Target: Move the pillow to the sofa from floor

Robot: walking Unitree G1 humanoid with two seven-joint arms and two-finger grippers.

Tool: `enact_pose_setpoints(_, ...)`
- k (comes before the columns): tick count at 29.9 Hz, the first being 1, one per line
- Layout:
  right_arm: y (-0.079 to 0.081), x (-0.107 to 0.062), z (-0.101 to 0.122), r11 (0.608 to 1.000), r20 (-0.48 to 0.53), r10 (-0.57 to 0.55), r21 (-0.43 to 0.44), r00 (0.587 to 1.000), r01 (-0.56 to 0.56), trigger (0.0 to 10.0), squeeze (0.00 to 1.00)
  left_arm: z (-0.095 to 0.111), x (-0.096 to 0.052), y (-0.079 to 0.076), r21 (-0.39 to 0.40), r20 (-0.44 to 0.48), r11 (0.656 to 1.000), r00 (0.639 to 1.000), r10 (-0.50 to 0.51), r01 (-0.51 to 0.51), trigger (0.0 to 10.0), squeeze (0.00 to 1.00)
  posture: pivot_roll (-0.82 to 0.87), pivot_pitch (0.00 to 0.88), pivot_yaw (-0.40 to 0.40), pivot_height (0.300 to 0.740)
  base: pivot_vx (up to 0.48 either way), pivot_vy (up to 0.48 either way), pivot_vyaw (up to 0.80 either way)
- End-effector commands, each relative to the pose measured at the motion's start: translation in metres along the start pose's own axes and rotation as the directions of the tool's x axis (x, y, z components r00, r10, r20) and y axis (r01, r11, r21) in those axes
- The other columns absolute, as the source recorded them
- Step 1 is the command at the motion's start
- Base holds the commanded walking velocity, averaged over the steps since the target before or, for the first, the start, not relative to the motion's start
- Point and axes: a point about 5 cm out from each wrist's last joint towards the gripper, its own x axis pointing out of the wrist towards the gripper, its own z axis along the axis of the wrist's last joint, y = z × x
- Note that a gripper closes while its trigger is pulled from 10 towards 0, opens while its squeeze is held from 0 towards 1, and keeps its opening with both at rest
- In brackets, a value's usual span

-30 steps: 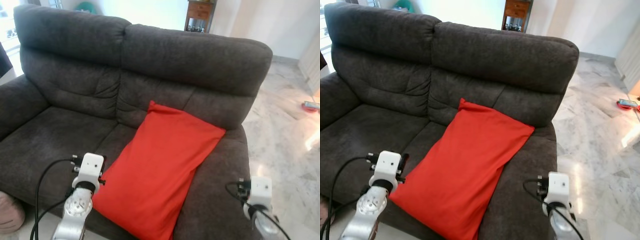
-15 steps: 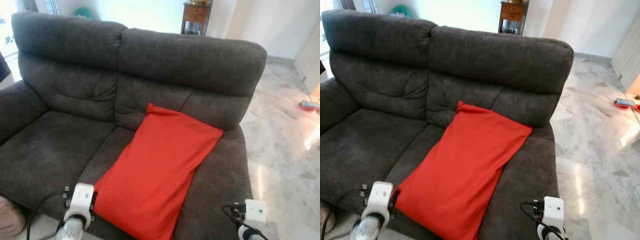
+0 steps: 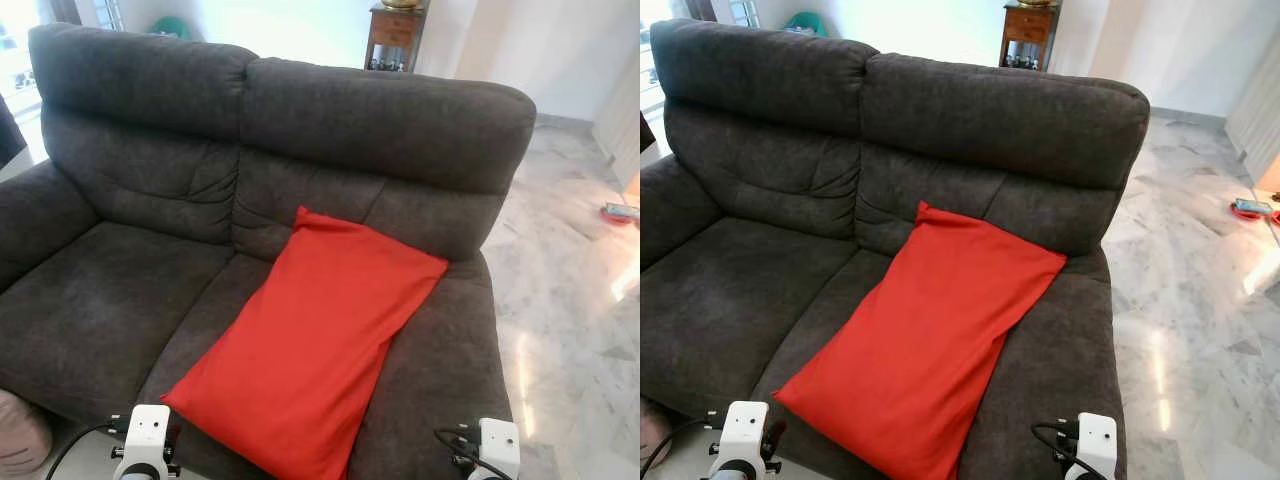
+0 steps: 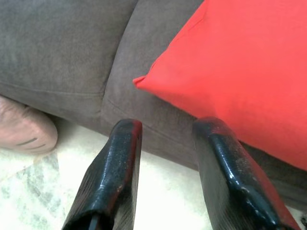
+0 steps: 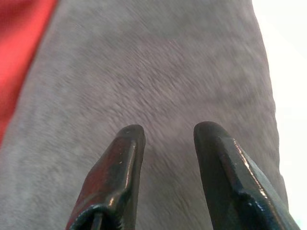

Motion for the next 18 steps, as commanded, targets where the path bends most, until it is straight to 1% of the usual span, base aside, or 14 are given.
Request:
enact_pose_setpoints(1,-0.010,-0.001,-0.003,0.998,-0.029,-0.047,0.040,0.999,0.048,10.0,0.00,0.000,0.000,-0.001,0.026,0.003,0.999,1.000,-0.023,0.023,10.0,0.00,0.09,0.000,-0.046,0.740,0.000,0.000,0.00)
enact_pose_setpoints(2,-0.013,-0.002,-0.006,0.997,-0.043,-0.058,0.052,0.997,0.060,10.0,0.00,-0.001,0.000,-0.001,0.026,0.002,0.999,1.000,-0.025,0.025,10.0,0.00,0.09,0.000,-0.045,0.740,0.000,0.000,0.00)
enact_pose_setpoints(4,-0.013,-0.003,-0.009,0.997,-0.058,-0.054,0.053,0.997,0.057,10.0,0.00,-0.002,0.000,-0.001,0.027,0.001,0.999,1.000,-0.026,0.026,10.0,0.00,0.09,0.000,-0.043,0.740,0.000,0.000,0.00)
enact_pose_setpoints(8,-0.008,-0.005,-0.016,0.999,-0.093,-0.034,0.034,0.995,0.037,10.0,0.00,-0.002,0.000,-0.001,0.032,0.000,0.999,1.000,-0.031,0.031,10.0,0.00,0.09,0.000,-0.041,0.740,0.000,0.000,0.00)
enact_pose_setpoints(10,-0.003,-0.005,-0.020,0.999,-0.121,-0.025,0.032,0.992,0.029,10.0,0.00,-0.003,0.000,-0.002,0.038,-0.004,0.999,0.999,-0.036,0.036,10.0,0.00,0.08,0.000,-0.039,0.740,0.000,0.000,0.00)
enact_pose_setpoints(11,0.001,-0.006,-0.025,0.999,-0.151,-0.020,0.037,0.988,0.026,10.0,0.00,-0.003,0.000,-0.003,0.042,-0.005,0.998,0.999,-0.041,0.041,10.0,0.00,0.08,0.000,-0.038,0.740,0.000,0.000,0.00)
enact_pose_setpoints(18,0.005,-0.005,-0.027,0.999,-0.178,-0.011,0.032,0.984,0.018,10.0,0.00,-0.003,0.001,-0.005,0.046,-0.006,0.998,0.999,-0.047,0.047,10.0,0.00,0.08,0.000,-0.040,0.740,0.000,0.000,0.00)
